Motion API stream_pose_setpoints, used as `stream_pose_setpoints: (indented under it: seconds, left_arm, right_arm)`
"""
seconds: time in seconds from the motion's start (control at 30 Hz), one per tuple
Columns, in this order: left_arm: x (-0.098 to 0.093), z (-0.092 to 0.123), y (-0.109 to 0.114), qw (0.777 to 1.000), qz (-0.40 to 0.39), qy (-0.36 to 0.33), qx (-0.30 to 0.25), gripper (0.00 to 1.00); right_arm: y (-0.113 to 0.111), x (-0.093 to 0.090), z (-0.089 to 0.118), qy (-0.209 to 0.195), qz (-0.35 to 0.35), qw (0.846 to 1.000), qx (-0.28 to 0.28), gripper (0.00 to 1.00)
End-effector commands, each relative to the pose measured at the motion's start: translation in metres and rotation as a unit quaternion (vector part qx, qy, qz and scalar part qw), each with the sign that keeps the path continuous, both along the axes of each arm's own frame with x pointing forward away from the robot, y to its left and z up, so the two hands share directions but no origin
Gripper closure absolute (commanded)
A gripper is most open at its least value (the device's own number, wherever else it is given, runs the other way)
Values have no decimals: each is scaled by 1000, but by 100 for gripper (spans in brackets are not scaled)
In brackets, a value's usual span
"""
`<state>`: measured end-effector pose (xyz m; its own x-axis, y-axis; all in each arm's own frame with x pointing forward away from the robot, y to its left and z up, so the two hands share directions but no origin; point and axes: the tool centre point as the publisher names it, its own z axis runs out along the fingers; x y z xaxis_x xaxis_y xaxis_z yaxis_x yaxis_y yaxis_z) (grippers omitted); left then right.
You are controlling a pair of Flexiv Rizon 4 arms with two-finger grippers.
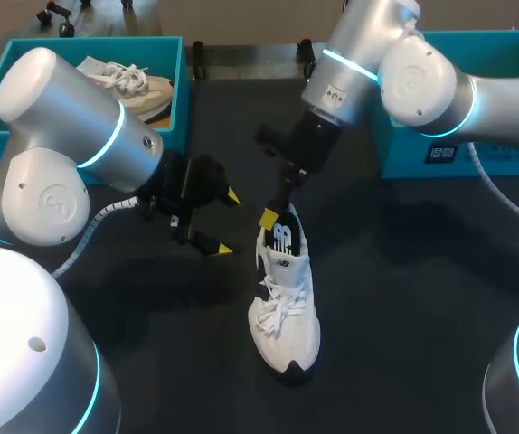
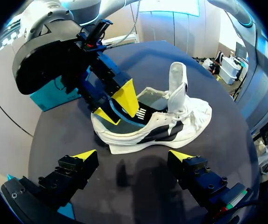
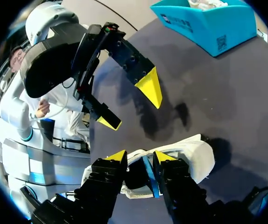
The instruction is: Take the shoe out of the shoebox, open the shoe tongue, remove and reinsert the insole, then place the shoe into the shoebox
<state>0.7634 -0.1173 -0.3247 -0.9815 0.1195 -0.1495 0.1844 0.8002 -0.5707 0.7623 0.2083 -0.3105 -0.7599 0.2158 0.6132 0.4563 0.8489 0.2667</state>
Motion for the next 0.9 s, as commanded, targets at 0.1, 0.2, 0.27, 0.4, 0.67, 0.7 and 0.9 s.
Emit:
stream_pose_setpoints:
  seconds: [0.1, 0.2, 0.27, 0.4, 0.67, 0.7, 0.9]
  left_arm:
    - [-1, 0, 0, 1000, 0, -1, 2, 0]
    - [-1, 0, 0, 1000, 0, -1, 2, 0]
    - [-1, 0, 0, 1000, 0, -1, 2, 0]
    - [-1, 0, 0, 1000, 0, -1, 2, 0]
    - [-1, 0, 0, 1000, 0, -1, 2, 0]
    - [-1, 0, 0, 1000, 0, -1, 2, 0]
    - [-1, 0, 0, 1000, 0, -1, 2, 0]
  right_arm:
    - [1, 6, 14, -16, 3, 1000, -5, 59]
    - [2, 10, 22, -24, 2, 1000, -3, 58]
    - [2, 11, 26, -28, 0, 1000, -3, 57]
    - [-1, 12, 35, -33, -23, 999, -7, 56]
    - [-15, 5, 49, -30, -101, 994, -13, 66]
    - [-17, 4, 49, -28, -110, 993, -13, 71]
    - [-24, -5, 52, -23, -158, 987, -18, 100]
